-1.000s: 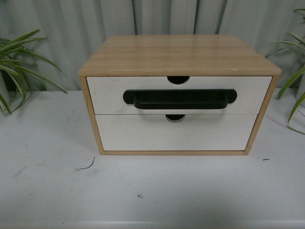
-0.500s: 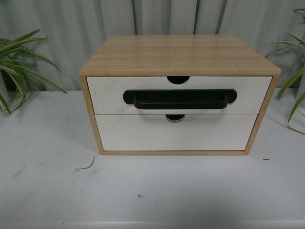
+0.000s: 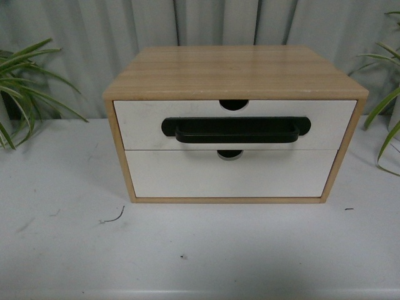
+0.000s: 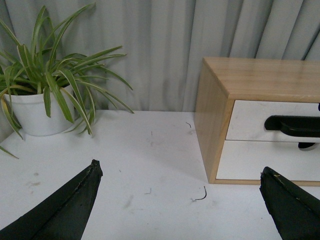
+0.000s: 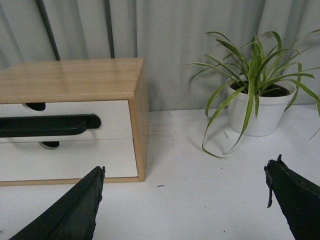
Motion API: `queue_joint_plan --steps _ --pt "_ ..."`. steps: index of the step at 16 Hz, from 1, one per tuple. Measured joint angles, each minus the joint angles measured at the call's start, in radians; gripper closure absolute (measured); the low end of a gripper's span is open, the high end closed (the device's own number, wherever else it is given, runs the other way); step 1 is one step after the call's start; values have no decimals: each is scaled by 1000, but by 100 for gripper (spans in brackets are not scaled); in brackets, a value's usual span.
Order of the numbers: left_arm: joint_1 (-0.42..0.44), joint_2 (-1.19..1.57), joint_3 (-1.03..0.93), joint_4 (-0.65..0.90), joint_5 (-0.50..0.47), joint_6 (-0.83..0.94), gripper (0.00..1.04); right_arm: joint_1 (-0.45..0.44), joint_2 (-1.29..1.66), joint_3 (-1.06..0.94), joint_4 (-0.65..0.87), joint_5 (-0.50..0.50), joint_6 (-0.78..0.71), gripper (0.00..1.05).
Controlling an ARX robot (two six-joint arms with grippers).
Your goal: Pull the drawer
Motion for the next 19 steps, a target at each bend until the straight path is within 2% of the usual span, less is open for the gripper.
queue_joint_plan --steps 7,8,9,10,11,12,15,17,19 --pt "0 0 0 0 0 0 7 0 0 0 0 0 0 6" --pt "-3 2 1 -10 -10 -4 7 2 7 7 -36 9 11 6" --pt "-92 83 57 -151 -211 -89 7 8 114 50 -119 31 67 6" --pt "-142 160 89 -167 -336 -160 7 6 217 67 -62 30 97 6" --pt "-124 189 91 -123 -422 -206 7 6 297 86 28 29 112 6" --pt "-85 221 92 -45 -405 -229 7 6 400 117 126 21 118 6" --pt "38 526 117 236 -257 -251 7 18 819 272 433 15 102 6" --pt "64 782 251 429 -184 -240 7 55 1057 450 531 -1 48 6" --pt "37 998 399 480 -121 -185 7 103 1201 595 552 -30 -55 6"
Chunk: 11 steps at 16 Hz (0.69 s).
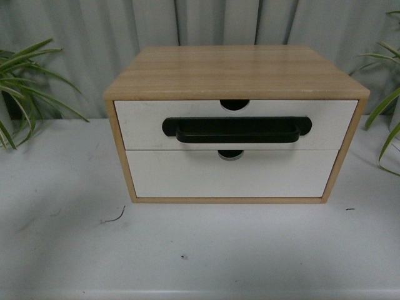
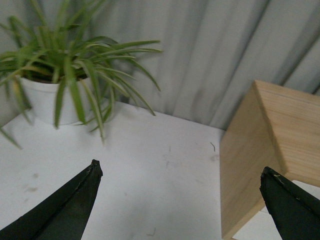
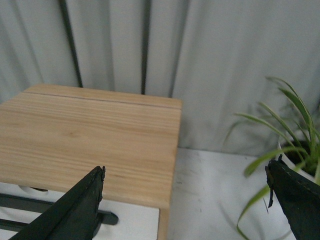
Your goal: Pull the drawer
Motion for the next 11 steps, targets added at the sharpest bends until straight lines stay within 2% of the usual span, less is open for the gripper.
queue_joint_plan --steps 3,5,7,9,11 --pt "-126 262 257 -121 167 223 7 74 97 163 -4 -134 -293 6" --pt "-230 357 431 -316 301 471 7 64 146 220 -71 -255 -569 6" --pt "-308 419 581 -535 381 708 7 35 199 249 -198 -365 -896 6" --pt "-362 480 700 -743 412 890 7 6 234 288 -331 -429 -1177 6" --pt "-422 552 805 -934 414 1025 7 -21 281 322 -432 -441 -1456 6"
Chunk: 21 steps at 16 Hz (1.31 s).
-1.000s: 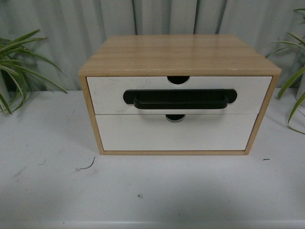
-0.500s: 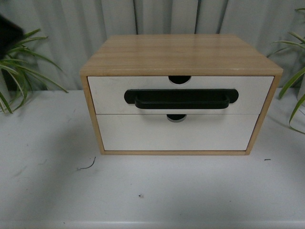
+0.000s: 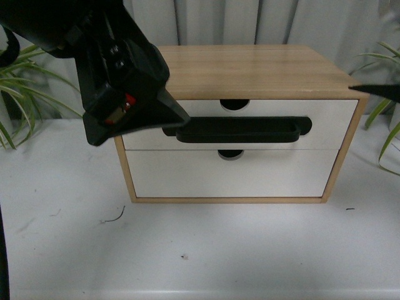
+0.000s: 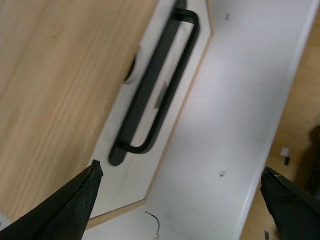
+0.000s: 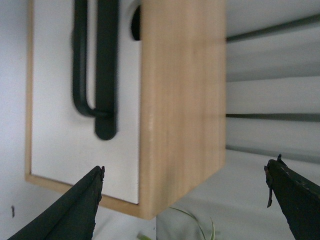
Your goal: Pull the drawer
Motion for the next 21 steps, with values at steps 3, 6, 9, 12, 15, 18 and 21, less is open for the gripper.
queue_joint_plan --steps 3,6,9,12,15,18,21 --pt "-85 98 56 -42 -16 73 7 -11 64 14 -109 -2 -196 6" --pt "-113 187 66 -12 -9 76 7 4 92 14 -139 -1 -220 6" --pt "-127 234 78 35 -6 75 7 29 144 14 -122 2 -224 6" --pt "-121 292 113 82 -8 64 7 54 199 14 -98 12 -224 6" --pt "-102 321 122 107 -26 56 7 77 241 32 -78 18 -227 6" --pt "-82 349 140 137 -39 41 7 103 278 58 -61 26 -210 6" --pt "-75 363 143 154 -32 32 7 114 319 77 -51 45 -191 6"
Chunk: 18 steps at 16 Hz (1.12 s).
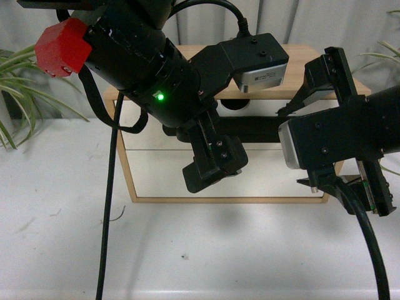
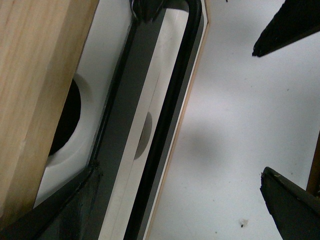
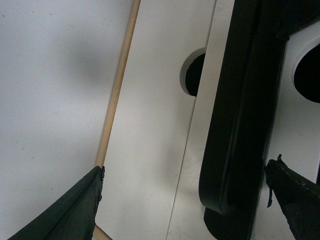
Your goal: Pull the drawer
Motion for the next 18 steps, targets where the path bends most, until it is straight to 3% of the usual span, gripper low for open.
queue_joint_plan --steps 18 --pt "-26 65 -32 43 26 9 7 40 84 -30 69 24 87 6"
